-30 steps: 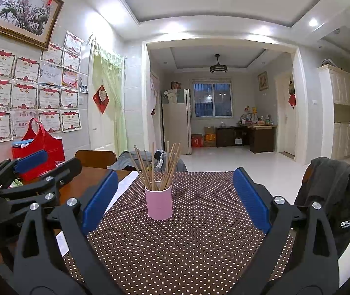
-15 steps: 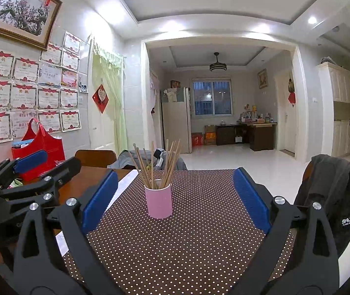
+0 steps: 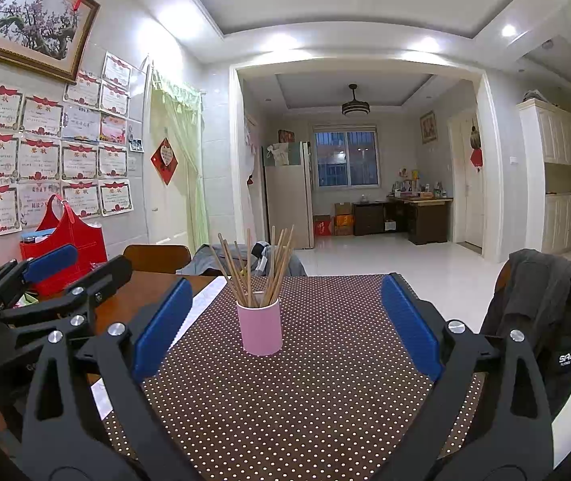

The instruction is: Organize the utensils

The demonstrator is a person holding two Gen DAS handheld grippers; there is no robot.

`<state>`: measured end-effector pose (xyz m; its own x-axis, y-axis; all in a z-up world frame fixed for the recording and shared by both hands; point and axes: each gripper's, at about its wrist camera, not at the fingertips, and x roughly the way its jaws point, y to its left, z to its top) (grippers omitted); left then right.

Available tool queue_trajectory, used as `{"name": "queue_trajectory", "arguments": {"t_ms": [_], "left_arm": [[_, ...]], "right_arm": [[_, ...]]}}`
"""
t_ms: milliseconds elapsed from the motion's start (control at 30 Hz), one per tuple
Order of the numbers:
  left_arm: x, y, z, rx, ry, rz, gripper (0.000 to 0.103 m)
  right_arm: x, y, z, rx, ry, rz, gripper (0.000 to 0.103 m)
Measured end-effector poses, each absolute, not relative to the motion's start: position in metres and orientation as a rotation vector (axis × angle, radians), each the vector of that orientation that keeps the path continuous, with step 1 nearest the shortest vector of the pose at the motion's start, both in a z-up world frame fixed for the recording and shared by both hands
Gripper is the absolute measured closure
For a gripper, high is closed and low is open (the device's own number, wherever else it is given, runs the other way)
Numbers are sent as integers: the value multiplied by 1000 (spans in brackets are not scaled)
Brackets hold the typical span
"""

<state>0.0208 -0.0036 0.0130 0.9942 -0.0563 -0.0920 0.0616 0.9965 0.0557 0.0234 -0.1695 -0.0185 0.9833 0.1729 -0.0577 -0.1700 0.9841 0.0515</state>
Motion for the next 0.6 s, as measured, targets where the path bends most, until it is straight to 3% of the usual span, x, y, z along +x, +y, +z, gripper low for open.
{"name": "queue_trajectory", "arguments": {"t_ms": [600], "left_arm": [[21,-3,12,60,91,-58,25]], "right_arm": [[23,-170,-18,50,66,172,10]]}}
